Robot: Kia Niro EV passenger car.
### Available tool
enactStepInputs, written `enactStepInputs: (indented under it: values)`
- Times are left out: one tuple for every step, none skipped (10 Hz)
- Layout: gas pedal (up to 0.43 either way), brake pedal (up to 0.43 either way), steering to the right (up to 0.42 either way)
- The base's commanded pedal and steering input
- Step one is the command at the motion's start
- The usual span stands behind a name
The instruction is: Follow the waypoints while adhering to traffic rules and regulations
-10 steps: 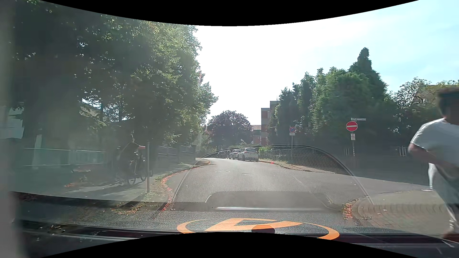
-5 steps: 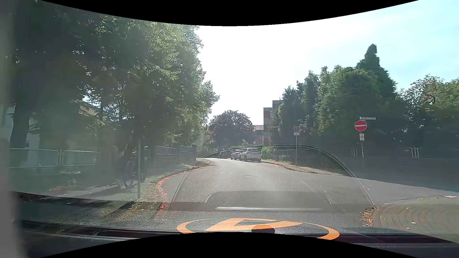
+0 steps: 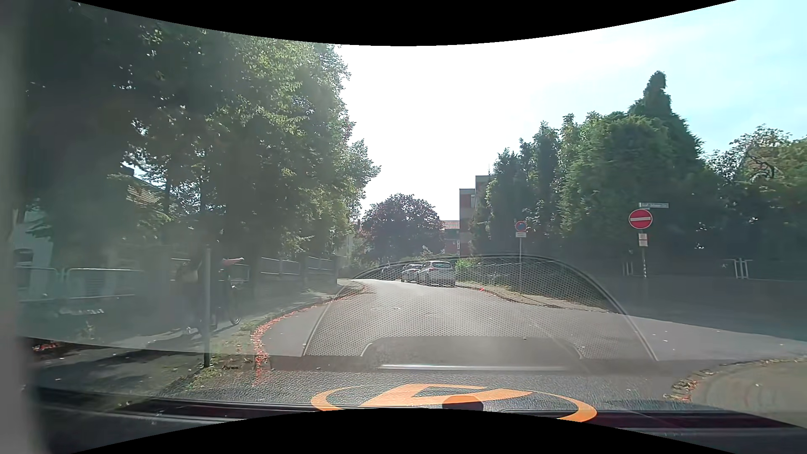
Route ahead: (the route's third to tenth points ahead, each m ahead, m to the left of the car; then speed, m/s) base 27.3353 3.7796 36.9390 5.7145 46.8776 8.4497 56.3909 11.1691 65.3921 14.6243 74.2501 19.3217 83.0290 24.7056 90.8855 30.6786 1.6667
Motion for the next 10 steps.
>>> enactStepInputs:
  values:
    - [0.157,0.0,0.098]
    - [0.157,0.0,0.099]
    - [0.157,0.0,0.099]
    - [0.157,0.0,0.099]
    - [0.157,0.0,0.098]
    - [0.157,0.0,0.099]
    - [0.157,0.0,0.099]
    - [0.157,0.0,0.098]
    - [0.157,0.0,0.097]
    - [0.157,0.0,0.096]
